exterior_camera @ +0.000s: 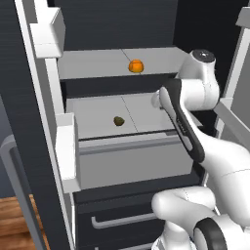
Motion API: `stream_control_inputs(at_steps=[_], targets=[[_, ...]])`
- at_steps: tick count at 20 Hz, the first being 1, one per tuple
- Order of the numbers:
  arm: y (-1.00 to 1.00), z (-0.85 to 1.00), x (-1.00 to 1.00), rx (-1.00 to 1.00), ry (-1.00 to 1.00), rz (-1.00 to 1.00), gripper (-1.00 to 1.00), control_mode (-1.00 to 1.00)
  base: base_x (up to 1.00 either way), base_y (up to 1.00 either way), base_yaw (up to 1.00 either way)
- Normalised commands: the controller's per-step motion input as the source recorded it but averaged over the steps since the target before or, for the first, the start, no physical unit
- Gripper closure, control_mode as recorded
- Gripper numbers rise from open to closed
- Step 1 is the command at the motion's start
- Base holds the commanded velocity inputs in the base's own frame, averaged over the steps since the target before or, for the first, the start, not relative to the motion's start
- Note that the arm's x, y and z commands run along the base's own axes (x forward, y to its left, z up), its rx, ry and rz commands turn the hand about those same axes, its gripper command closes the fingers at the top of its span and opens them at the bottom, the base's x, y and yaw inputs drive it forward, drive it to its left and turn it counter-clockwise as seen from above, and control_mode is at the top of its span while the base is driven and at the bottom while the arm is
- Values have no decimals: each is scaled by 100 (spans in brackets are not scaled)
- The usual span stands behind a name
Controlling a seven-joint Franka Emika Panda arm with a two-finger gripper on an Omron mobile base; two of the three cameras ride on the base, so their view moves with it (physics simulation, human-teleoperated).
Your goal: Pick the orange and kiwi from the fridge and place them inside the tupperware on the counter.
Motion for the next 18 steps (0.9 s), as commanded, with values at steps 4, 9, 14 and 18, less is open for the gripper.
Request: stream_control_inputs(at_steps=[4, 9, 14, 18], targets=[[8, 49, 0, 0, -16, 0, -100, -100, 0, 0, 0], [19, 52, 0, 0, -12, 0, -100, -100, 0, 0, 0], [20, 45, 9, 1, -4, 0, -100, -100, 0, 0, 0], [13, 37, 21, 4, 0, 0, -100, -100, 0, 0, 0]])
